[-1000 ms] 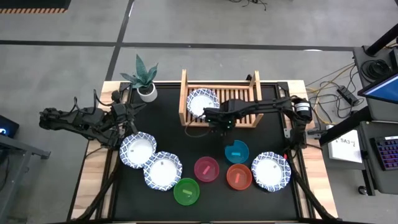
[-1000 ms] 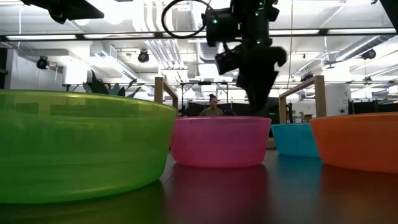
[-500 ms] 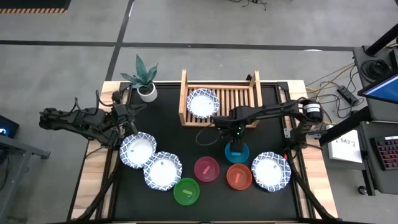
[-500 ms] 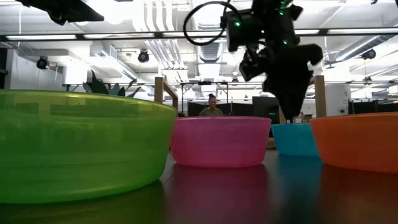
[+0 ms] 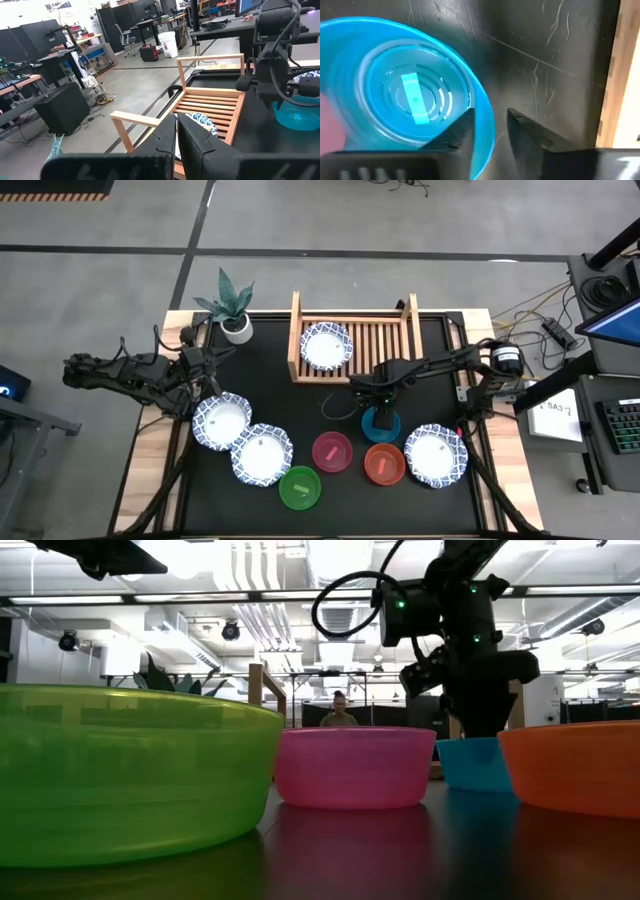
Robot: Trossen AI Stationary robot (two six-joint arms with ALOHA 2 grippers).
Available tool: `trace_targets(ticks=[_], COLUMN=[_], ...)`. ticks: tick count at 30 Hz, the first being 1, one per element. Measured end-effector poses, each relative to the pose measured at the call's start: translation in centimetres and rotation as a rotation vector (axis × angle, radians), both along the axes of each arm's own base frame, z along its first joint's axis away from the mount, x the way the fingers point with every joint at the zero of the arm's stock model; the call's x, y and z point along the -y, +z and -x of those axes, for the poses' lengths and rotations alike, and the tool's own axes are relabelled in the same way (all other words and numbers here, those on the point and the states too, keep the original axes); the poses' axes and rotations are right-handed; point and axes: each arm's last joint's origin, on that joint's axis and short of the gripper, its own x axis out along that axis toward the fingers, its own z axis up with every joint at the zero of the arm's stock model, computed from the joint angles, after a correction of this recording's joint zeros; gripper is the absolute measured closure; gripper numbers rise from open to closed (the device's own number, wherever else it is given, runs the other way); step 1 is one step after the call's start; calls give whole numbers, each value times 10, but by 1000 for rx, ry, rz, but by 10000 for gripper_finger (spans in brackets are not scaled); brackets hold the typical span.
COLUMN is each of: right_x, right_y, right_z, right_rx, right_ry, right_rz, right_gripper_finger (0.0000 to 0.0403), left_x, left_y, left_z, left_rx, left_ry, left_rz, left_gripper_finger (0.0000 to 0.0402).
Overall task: Place and stack bowls onto a shelf
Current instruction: Put the blue bowl on the shelf
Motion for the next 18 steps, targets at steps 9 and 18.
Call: trace_targets(ticks=[9, 18], right_x=[5, 50], right_y=[28, 90], right_z=[-9, -25], right_rx=[-2, 127], right_ry=[-4, -12], right_rz=[-11, 98], right_gripper_finger=[393, 394], left_x=[0, 0], left_y=[0, 0], left_z=[0, 0], left_rx=[0, -1], left_ry=[0, 0], left_rz=[0, 0], left_gripper_finger=[402, 402])
